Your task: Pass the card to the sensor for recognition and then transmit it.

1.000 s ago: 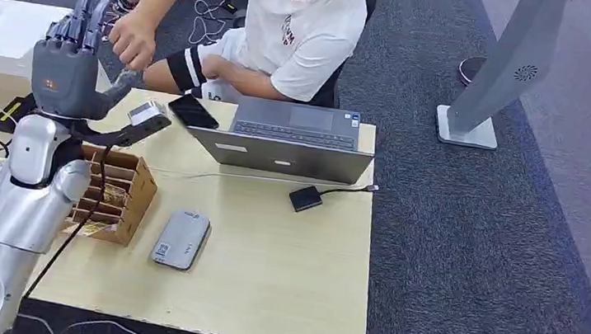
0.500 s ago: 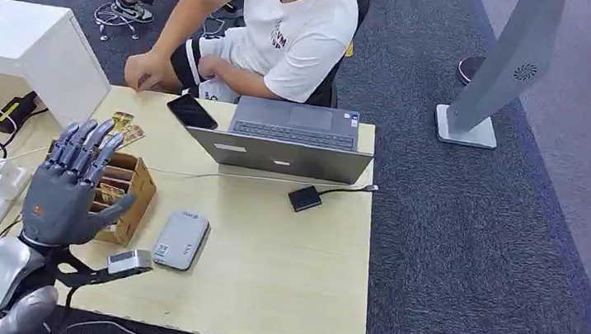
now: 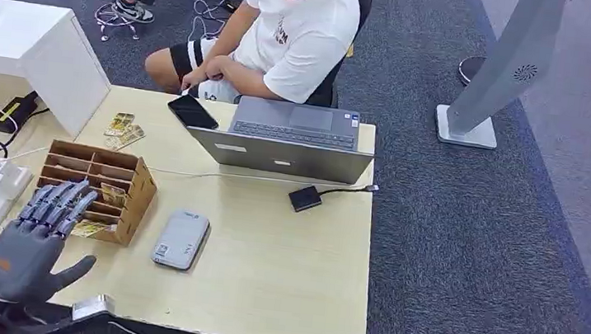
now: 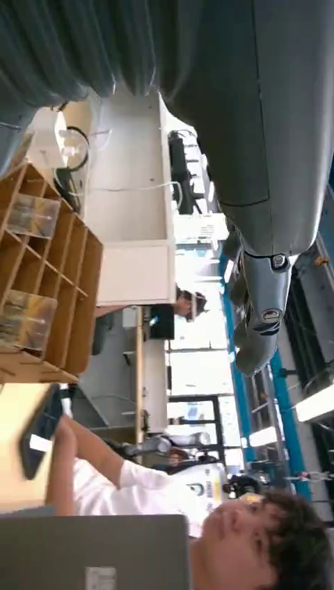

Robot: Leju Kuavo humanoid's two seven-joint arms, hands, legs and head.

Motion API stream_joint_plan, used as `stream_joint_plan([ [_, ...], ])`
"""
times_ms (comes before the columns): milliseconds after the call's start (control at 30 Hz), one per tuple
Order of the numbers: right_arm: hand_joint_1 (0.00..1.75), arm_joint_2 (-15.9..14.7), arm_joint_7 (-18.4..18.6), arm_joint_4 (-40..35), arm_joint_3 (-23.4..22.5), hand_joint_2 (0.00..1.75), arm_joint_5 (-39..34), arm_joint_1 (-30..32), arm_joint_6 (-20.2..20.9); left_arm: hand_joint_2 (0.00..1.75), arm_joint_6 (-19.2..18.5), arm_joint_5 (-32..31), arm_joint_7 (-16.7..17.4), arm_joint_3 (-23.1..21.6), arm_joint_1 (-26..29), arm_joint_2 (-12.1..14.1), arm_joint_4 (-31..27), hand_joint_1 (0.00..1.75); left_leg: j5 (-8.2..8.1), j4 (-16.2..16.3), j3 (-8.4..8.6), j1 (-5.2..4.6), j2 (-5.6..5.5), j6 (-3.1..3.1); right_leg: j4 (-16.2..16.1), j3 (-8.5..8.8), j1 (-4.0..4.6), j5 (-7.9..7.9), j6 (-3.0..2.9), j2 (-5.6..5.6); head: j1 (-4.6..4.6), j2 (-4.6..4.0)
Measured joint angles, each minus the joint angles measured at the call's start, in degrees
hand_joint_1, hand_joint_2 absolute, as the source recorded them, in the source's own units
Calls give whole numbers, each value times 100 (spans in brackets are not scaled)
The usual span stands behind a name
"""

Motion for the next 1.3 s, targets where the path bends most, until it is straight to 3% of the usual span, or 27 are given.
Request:
stream_joint_plan([
  [433,0,31,122,0,0,175,236,-13,-35,175,9,-284,218,480,207,-76,109,0,0,0,-1,0,-4,0,-1,-1,0,0,0,-10,-2,0],
  [667,0,31,105,0,11,175,308,-15,20,175,-37,-402,271,772,107,-184,461,0,0,0,1,0,-4,0,0,0,0,0,0,-10,2,0],
  [1300,0,29,55,0,57,175,511,-18,122,175,269,-688,107,898,-770,-605,1683,0,1,0,1,-1,-9,0,-1,0,0,0,-1,-12,0,0],
])
